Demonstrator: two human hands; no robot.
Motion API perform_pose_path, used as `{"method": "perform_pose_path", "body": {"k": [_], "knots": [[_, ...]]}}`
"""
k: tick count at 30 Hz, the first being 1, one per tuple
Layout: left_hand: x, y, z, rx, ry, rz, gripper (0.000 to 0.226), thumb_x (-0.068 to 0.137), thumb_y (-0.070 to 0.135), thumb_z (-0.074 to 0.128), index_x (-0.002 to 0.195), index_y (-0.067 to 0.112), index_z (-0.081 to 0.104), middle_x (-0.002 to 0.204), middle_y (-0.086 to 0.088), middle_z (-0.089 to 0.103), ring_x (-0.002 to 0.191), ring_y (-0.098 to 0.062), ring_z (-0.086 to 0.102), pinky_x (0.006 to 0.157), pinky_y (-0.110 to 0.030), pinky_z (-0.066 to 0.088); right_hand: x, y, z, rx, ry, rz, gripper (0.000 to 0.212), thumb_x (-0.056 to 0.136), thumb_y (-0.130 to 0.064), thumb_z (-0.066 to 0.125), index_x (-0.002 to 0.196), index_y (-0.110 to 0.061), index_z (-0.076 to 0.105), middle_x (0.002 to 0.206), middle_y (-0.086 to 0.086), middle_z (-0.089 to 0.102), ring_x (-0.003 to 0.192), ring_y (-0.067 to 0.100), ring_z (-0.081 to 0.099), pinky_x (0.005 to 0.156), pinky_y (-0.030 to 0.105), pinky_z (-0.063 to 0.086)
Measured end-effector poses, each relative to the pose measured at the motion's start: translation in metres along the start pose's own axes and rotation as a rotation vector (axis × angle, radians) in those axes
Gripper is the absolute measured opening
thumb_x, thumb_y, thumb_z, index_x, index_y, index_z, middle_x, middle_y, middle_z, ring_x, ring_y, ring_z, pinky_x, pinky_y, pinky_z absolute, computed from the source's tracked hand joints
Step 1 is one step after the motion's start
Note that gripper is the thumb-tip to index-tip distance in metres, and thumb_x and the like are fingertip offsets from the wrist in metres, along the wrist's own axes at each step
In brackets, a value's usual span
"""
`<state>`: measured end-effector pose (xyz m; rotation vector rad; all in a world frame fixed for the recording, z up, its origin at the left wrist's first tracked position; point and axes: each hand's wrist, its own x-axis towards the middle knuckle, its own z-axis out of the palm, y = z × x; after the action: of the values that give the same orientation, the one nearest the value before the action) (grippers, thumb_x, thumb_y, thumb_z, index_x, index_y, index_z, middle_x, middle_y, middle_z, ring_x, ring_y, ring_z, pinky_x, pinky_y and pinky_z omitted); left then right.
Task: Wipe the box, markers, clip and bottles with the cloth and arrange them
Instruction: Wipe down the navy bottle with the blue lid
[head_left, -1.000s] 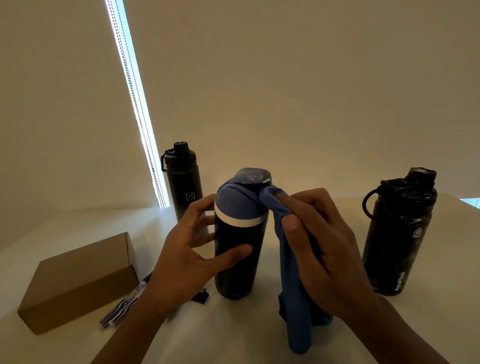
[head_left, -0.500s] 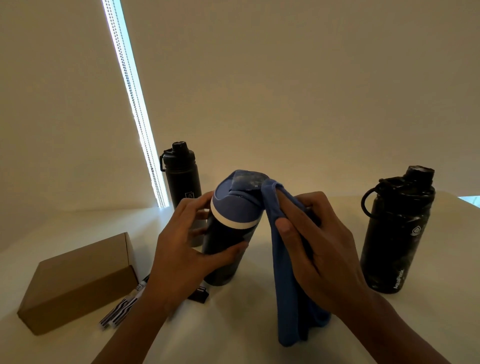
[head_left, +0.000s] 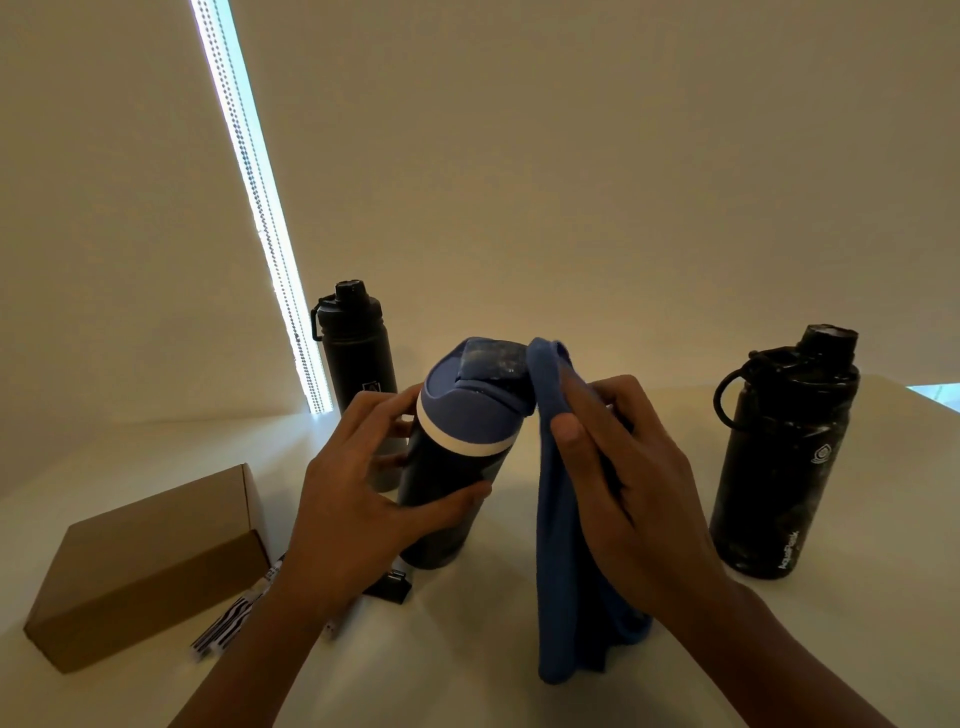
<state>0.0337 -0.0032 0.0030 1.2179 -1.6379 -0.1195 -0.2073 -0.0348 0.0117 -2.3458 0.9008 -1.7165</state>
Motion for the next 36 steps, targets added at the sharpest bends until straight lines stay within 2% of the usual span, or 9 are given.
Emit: {"method": "perform_pose_path", "body": {"k": [3, 9, 14, 18, 21, 24, 27, 31, 36], "knots": [[-0.001, 0.002, 0.000, -0.001, 0.001, 0.043, 0.091, 0.063, 0.062, 0.087, 0.140, 0.027, 0.055, 0.131, 0.019, 0.060, 0.120, -0.005, 0.062, 0.093, -0.032, 0.062, 0.005, 0.008, -0.005, 0.020, 0.057, 0.044, 0.023, 0.109, -0.036, 0.040, 0.116, -0.021, 0.056, 0.104, -0.012, 0.048, 0.082, 0.010, 0.060, 0.064, 0.018, 0.046], [0.000, 0.005, 0.002, 0.018, -0.004, 0.047, 0.090, 0.062, 0.069, 0.083, 0.142, 0.044, 0.048, 0.129, 0.023, 0.065, 0.118, 0.003, 0.063, 0.094, -0.012, 0.054, 0.002, 0.003, -0.009, -0.043, 0.025, -0.100, 0.040, 0.109, -0.040, 0.039, 0.133, -0.014, 0.058, 0.111, -0.006, 0.052, 0.085, 0.013, 0.059, 0.068, 0.020, 0.048], [-0.001, 0.001, 0.002, 0.009, -0.023, 0.024, 0.093, 0.060, 0.071, 0.083, 0.142, 0.046, 0.047, 0.128, 0.020, 0.069, 0.116, -0.003, 0.067, 0.099, -0.031, 0.057, 0.005, 0.010, -0.015, -0.033, 0.053, -0.042, 0.042, 0.108, -0.038, 0.042, 0.119, -0.004, 0.065, 0.106, -0.006, 0.052, 0.081, 0.010, 0.059, 0.068, 0.016, 0.046], [0.000, 0.004, 0.002, 0.032, -0.020, 0.058, 0.089, 0.063, 0.070, 0.081, 0.142, 0.054, 0.044, 0.128, 0.025, 0.067, 0.117, 0.004, 0.065, 0.099, -0.018, 0.054, 0.001, 0.008, -0.019, -0.092, 0.013, -0.118, 0.044, 0.108, -0.037, 0.042, 0.125, -0.004, 0.065, 0.110, -0.002, 0.053, 0.080, 0.012, 0.058, 0.069, 0.020, 0.047], [-0.001, -0.001, 0.004, 0.047, -0.045, 0.063, 0.091, 0.064, 0.067, 0.082, 0.145, 0.042, 0.049, 0.130, 0.019, 0.068, 0.119, -0.004, 0.066, 0.103, -0.038, 0.056, 0.003, 0.011, -0.021, -0.109, 0.014, -0.068, 0.043, 0.109, -0.038, 0.039, 0.128, -0.009, 0.064, 0.111, -0.003, 0.051, 0.078, 0.013, 0.058, 0.064, 0.024, 0.048], [-0.001, -0.002, 0.005, 0.086, -0.059, 0.058, 0.097, 0.064, 0.066, 0.082, 0.147, 0.026, 0.053, 0.132, 0.008, 0.069, 0.119, -0.015, 0.068, 0.103, -0.051, 0.056, 0.001, 0.005, -0.021, -0.151, -0.009, -0.156, 0.043, 0.109, -0.038, 0.042, 0.141, -0.015, 0.059, 0.114, 0.001, 0.051, 0.078, 0.011, 0.054, 0.066, 0.024, 0.048], [-0.001, -0.002, 0.003, 0.085, -0.061, 0.061, 0.097, 0.065, 0.065, 0.082, 0.148, 0.023, 0.052, 0.133, 0.008, 0.069, 0.120, -0.015, 0.068, 0.103, -0.051, 0.056, -0.001, 0.005, -0.020, -0.216, -0.047, -0.223, 0.044, 0.108, -0.040, 0.044, 0.143, -0.016, 0.059, 0.116, 0.002, 0.051, 0.081, 0.006, 0.050, 0.071, 0.018, 0.045], [-0.001, 0.000, 0.002, 0.095, -0.074, 0.065, 0.093, 0.068, 0.064, 0.081, 0.148, 0.026, 0.052, 0.133, 0.011, 0.068, 0.121, -0.012, 0.066, 0.105, -0.048, 0.056, 0.000, 0.010, -0.020, -0.212, -0.021, -0.131, 0.048, 0.108, -0.043, 0.040, 0.132, -0.008, 0.064, 0.112, -0.003, 0.048, 0.075, 0.004, 0.048, 0.067, 0.017, 0.043], [0.000, -0.002, -0.003, 0.083, -0.099, 0.068, 0.095, 0.067, 0.062, 0.083, 0.148, 0.024, 0.051, 0.135, 0.011, 0.067, 0.122, -0.013, 0.066, 0.105, -0.048, 0.055, -0.007, 0.006, -0.024, -0.240, -0.084, -0.252, 0.045, 0.108, -0.040, 0.046, 0.145, -0.017, 0.057, 0.117, 0.000, 0.048, 0.078, 0.008, 0.052, 0.067, 0.022, 0.048]]}}
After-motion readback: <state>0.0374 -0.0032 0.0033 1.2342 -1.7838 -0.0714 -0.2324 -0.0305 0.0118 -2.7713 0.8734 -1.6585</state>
